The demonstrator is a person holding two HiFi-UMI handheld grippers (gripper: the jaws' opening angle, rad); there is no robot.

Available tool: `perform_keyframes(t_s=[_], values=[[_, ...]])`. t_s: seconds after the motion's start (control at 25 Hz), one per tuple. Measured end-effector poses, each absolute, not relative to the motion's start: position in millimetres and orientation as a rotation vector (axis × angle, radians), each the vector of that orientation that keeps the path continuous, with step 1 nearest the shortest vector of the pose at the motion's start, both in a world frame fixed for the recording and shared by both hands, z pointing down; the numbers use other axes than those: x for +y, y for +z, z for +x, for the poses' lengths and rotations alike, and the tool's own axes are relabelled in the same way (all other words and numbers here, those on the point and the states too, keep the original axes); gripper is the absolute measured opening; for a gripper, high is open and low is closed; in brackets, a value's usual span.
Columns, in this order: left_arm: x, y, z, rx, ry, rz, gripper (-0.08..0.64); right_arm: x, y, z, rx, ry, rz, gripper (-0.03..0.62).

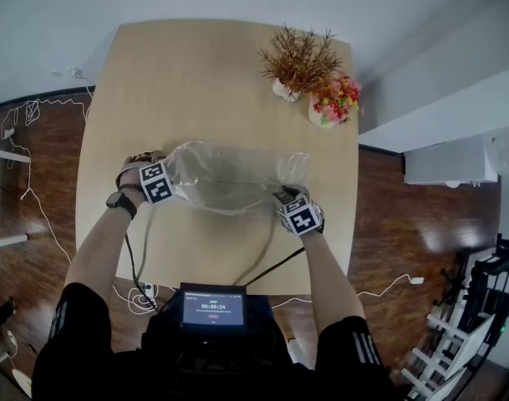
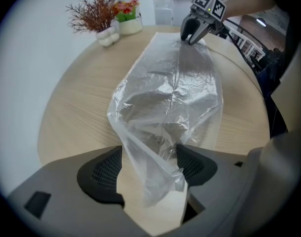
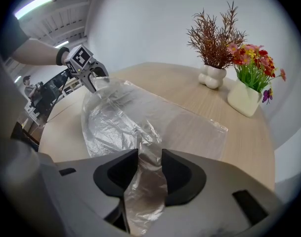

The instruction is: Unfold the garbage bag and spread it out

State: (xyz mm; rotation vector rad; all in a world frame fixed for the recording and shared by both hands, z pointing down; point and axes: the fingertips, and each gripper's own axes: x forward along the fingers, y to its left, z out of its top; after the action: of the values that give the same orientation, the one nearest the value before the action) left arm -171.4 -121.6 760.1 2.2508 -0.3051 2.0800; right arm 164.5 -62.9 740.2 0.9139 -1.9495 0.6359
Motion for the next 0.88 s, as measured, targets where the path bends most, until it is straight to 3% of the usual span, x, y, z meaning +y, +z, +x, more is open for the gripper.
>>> perform_keyframes(t_s=[0.44, 0.88], values=[[-124, 755, -174, -0.339, 2.053, 2.260, 0.356, -66, 736, 166, -1.962, 0.611, 0.947, 0.181], [-131, 689, -151, -0.517, 1.759, 2.449, 0.356, -62, 703, 173, -2.006, 0.598, 1.087, 0.179]])
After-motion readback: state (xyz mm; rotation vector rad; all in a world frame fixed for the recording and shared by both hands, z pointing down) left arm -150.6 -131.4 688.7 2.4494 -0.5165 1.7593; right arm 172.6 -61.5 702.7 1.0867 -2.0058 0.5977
